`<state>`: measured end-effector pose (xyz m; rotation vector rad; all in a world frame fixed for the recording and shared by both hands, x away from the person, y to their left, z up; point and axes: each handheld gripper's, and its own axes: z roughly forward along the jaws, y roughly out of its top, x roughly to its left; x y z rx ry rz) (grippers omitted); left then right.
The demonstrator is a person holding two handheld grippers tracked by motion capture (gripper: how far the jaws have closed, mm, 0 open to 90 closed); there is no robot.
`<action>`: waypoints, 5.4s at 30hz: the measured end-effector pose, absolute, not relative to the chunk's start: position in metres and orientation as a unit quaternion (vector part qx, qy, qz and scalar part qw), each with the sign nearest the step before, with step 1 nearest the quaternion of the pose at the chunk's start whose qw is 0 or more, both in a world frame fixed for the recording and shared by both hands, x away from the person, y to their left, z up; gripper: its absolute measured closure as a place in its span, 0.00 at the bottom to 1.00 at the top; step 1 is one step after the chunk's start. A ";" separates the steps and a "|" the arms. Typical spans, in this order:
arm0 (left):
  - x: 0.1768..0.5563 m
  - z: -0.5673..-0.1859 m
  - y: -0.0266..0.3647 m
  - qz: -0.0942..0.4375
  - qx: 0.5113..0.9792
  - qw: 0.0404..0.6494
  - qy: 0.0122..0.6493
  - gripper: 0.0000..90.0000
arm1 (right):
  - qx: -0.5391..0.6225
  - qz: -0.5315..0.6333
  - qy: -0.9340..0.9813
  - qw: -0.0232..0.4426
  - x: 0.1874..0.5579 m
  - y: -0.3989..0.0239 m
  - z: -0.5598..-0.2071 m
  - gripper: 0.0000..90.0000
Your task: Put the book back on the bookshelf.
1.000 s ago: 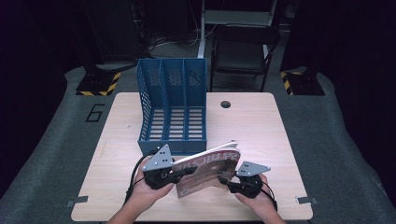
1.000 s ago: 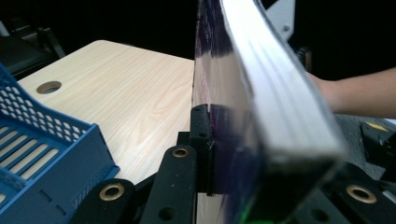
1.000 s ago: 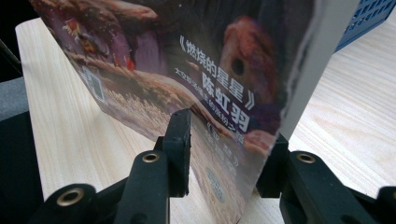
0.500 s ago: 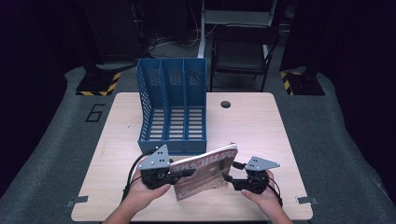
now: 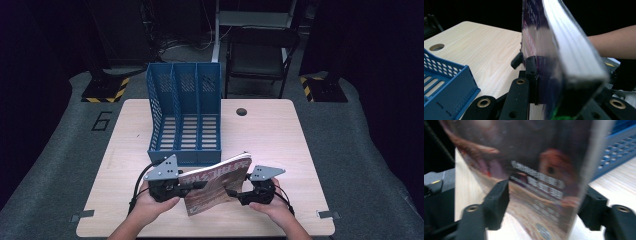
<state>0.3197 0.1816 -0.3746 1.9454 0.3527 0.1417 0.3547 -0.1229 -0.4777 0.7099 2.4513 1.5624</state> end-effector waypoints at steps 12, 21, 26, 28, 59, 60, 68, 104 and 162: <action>0.320 -0.376 0.191 0.062 0.812 0.551 0.183 0.88 | 0.216 0.515 0.827 0.069 0.349 -0.131 -0.475 0.85; 0.313 -0.366 0.200 0.073 0.813 0.546 0.190 0.87 | 0.210 0.507 0.833 0.066 0.350 -0.122 -0.472 0.93; 0.310 -0.361 0.205 0.086 0.819 0.532 0.195 0.89 | 0.205 0.508 0.835 0.055 0.352 -0.118 -0.472 0.93; 0.311 -0.360 0.206 0.087 0.819 0.530 0.199 0.89 | 0.201 0.507 0.837 0.054 0.352 -0.117 -0.472 0.93; 0.314 -0.350 0.209 0.070 0.836 0.502 0.211 0.93 | 0.200 0.509 0.836 0.044 0.352 -0.111 -0.474 0.76; 0.313 -0.349 0.209 0.074 0.834 0.504 0.212 0.93 | 0.200 0.509 0.836 0.046 0.352 -0.111 -0.474 0.76; 0.313 -0.347 0.206 0.071 0.832 0.509 0.208 0.93 | 0.200 0.513 0.833 0.044 0.352 -0.112 -0.474 0.77; 0.319 -0.336 0.194 0.047 0.880 0.435 0.185 0.88 | 0.191 0.508 0.839 0.023 0.355 -0.121 -0.472 0.93; 0.324 -0.274 0.196 0.090 0.853 0.475 0.198 0.94 | 0.255 0.540 0.802 0.029 0.356 -0.150 -0.472 0.46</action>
